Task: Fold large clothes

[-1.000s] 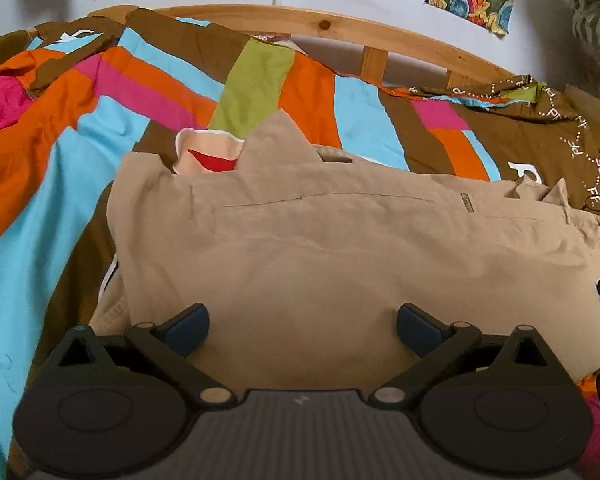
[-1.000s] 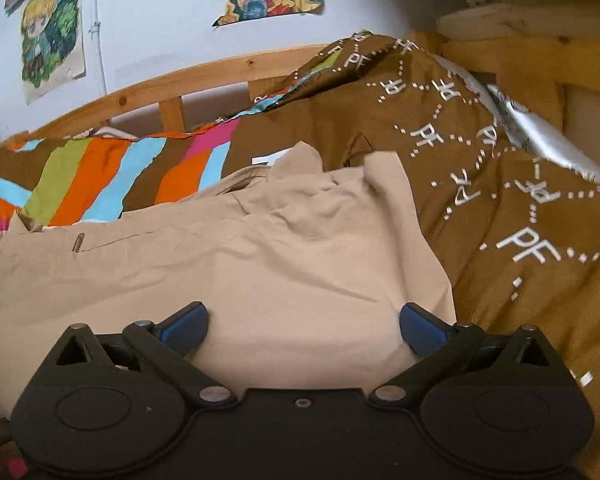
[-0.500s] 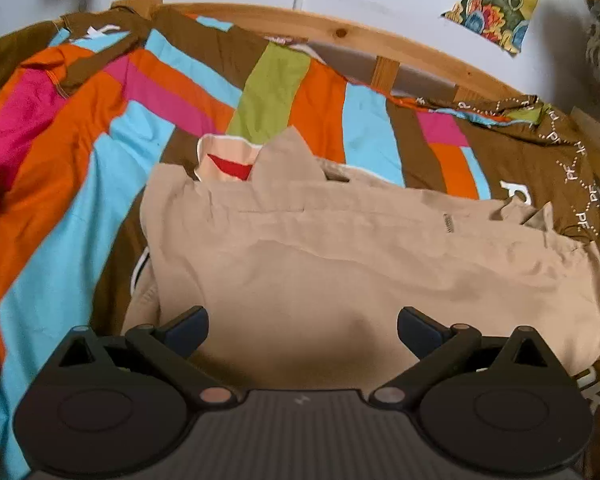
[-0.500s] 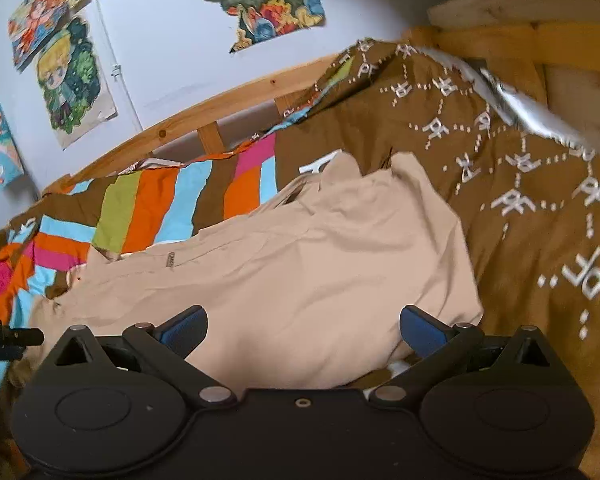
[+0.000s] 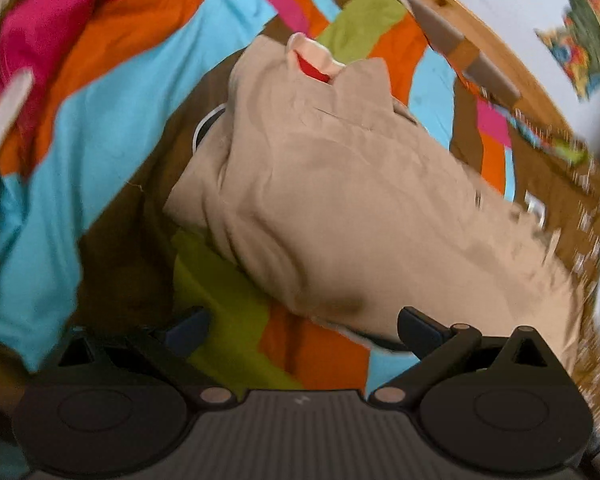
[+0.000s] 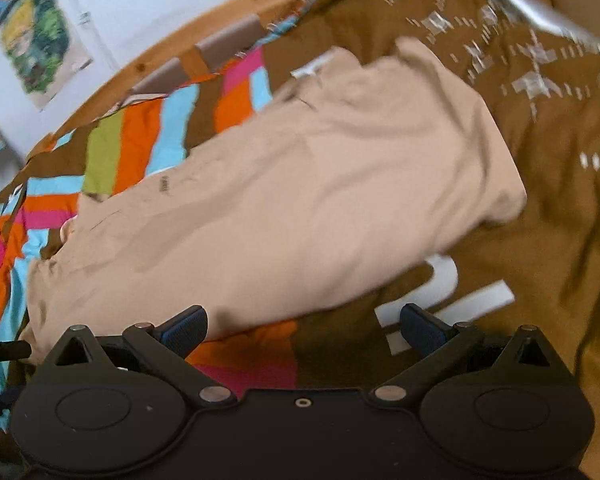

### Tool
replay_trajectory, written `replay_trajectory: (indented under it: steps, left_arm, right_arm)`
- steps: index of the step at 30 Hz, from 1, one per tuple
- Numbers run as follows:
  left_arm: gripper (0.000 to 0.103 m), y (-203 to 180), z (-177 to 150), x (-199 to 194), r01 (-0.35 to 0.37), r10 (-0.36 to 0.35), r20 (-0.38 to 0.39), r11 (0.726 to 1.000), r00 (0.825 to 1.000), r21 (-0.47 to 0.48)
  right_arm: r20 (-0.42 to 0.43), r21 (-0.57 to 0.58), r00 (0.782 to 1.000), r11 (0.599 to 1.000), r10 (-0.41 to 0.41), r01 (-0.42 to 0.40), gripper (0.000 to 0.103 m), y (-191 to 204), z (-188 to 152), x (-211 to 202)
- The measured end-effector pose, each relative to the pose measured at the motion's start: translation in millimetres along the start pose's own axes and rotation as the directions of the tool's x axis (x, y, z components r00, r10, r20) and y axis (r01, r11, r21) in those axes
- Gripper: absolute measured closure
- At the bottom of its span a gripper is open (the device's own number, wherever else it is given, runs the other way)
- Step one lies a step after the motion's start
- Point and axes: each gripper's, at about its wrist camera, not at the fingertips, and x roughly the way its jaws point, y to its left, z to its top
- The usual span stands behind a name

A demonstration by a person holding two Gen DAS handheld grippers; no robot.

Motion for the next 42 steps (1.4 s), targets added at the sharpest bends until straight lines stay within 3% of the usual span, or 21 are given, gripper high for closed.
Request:
replay_trajectory:
  steps: [4, 8, 14, 19, 36, 42]
  left_arm:
    - [0.001, 27, 9, 17, 0.105, -0.100, 0.038, 0.984, 0.994, -0.141]
    - [0.001, 37, 15, 28, 0.127, -0.116, 0.058, 0.965, 0.992, -0.230]
    - [0.001, 28, 14, 36, 0.088, -0.079, 0.066, 0.984, 0.995, -0.152]
    - [0.001, 18, 10, 36, 0.050, -0.045, 0.068, 0.996, 0.997, -0.075]
    - [0.001, 23, 10, 36, 0.069, -0.062, 0.068, 0.992, 0.996, -0.101]
    - [0.001, 20, 9, 36, 0.054, -0.048, 0.074, 0.996, 0.996, -0.076]
  right_arm:
    - [0.007, 0.035, 1.000, 0.999, 0.023, -0.023, 0.001, -7, 5, 4]
    - [0.011, 0.016, 1.000, 1.000, 0.017, -0.017, 0.001, -7, 12, 8]
    - [-0.004, 0.025, 1.000, 1.000, -0.005, 0.005, 0.001, -6, 19, 15]
    - [-0.030, -0.042, 0.998, 0.998, -0.050, 0.048, 0.001, 4, 19, 20]
    - [-0.039, -0.071, 0.994, 0.993, -0.098, 0.095, 0.001, 11, 23, 27]
    - [-0.010, 0.078, 0.998, 0.995, -0.067, 0.067, 0.001, -3, 35, 31]
